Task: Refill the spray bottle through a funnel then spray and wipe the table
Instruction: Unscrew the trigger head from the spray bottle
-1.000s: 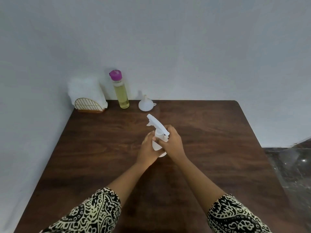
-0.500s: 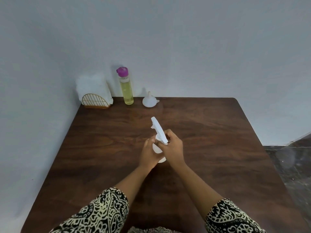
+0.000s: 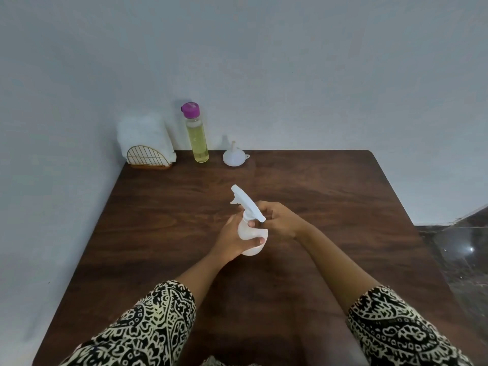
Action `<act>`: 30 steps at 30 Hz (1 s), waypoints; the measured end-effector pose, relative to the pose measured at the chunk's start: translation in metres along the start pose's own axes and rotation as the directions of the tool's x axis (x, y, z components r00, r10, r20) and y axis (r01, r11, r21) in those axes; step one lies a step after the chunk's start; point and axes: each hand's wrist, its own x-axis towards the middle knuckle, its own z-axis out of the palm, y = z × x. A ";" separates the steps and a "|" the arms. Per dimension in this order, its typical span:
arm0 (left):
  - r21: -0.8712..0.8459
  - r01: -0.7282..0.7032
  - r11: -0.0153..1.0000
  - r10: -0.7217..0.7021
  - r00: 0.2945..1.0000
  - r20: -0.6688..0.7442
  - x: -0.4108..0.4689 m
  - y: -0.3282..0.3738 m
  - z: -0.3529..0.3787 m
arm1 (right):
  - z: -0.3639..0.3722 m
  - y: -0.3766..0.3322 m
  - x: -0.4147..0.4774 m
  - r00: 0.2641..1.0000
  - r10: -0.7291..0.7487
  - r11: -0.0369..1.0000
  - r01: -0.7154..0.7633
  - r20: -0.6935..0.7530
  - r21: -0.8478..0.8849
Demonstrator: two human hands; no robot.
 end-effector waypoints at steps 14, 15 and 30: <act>-0.027 -0.051 0.998 0.049 0.998 -0.048 -0.003 0.000 0.002 | 0.045 0.021 -0.011 0.872 0.014 0.991 0.055 -0.490 0.125; -0.022 -0.052 0.998 0.051 0.997 -0.050 -0.003 0.001 0.002 | 0.038 0.024 -0.011 0.915 -0.006 0.991 0.059 -0.403 0.120; 0.015 -0.038 0.999 0.039 0.999 -0.027 -0.005 0.004 0.001 | 0.034 0.013 -0.012 0.915 0.010 1.000 -0.007 -0.403 0.010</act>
